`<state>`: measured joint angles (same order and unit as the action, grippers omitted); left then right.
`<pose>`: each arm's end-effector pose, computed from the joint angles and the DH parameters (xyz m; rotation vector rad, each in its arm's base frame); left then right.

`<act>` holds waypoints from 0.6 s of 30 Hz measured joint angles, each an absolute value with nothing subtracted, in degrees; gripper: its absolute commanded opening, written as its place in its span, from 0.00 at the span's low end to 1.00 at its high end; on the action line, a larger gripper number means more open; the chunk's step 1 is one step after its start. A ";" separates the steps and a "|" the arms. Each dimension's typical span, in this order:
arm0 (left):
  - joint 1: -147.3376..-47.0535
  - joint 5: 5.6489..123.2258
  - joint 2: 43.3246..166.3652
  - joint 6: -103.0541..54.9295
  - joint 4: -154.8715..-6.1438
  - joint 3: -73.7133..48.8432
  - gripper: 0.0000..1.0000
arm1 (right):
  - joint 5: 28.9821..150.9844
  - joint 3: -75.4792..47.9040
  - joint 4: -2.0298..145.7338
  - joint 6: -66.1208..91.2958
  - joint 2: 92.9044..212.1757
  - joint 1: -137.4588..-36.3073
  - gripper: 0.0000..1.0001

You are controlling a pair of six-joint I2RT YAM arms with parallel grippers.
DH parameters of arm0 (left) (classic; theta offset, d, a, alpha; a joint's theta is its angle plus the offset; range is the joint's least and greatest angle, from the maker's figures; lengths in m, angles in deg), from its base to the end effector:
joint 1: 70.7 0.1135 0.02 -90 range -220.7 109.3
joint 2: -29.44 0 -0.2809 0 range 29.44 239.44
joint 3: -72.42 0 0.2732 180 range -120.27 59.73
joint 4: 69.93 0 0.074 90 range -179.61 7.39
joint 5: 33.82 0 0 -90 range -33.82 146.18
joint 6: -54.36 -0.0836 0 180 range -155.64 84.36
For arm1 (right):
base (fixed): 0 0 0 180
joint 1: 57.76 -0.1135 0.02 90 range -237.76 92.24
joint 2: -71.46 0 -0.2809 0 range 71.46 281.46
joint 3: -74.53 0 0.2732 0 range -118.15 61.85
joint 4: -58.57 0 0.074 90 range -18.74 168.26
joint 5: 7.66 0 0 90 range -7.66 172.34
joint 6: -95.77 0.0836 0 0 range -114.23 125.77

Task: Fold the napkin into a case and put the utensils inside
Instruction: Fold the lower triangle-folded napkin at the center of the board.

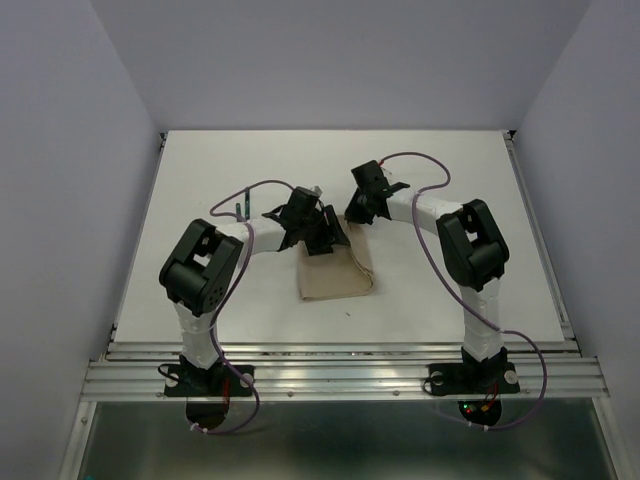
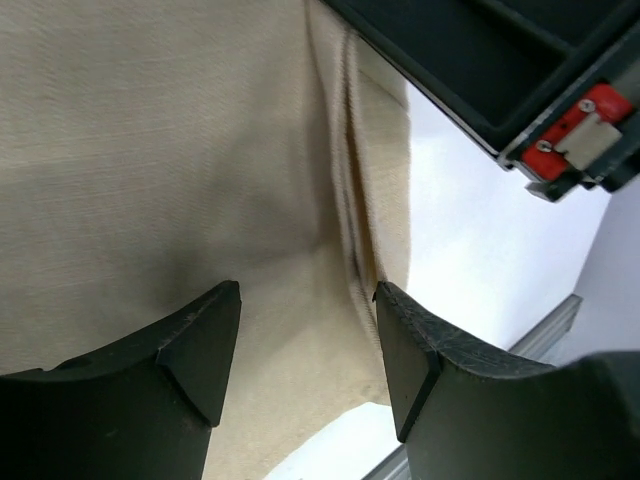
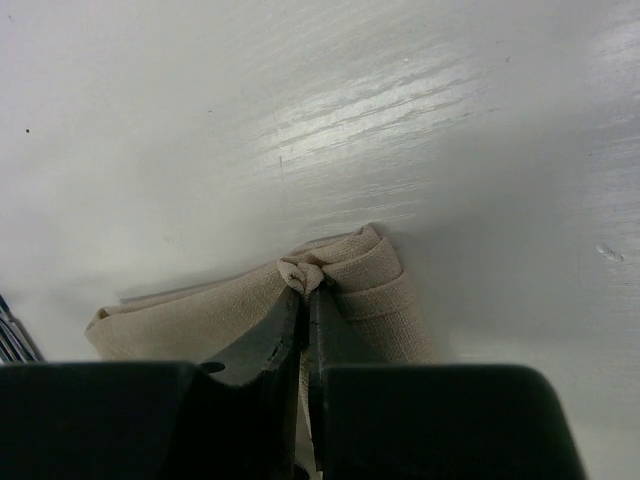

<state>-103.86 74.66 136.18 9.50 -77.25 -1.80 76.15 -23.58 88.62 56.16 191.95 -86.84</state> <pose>0.3614 -0.2678 0.1374 -0.0703 2.4622 -1.0356 0.4509 0.2405 0.1270 0.5145 2.4825 0.4457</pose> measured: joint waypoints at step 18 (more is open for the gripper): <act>-105.92 79.16 138.36 16.37 -71.37 -1.74 0.54 | 75.23 -23.58 88.58 56.14 191.95 -87.10 0.01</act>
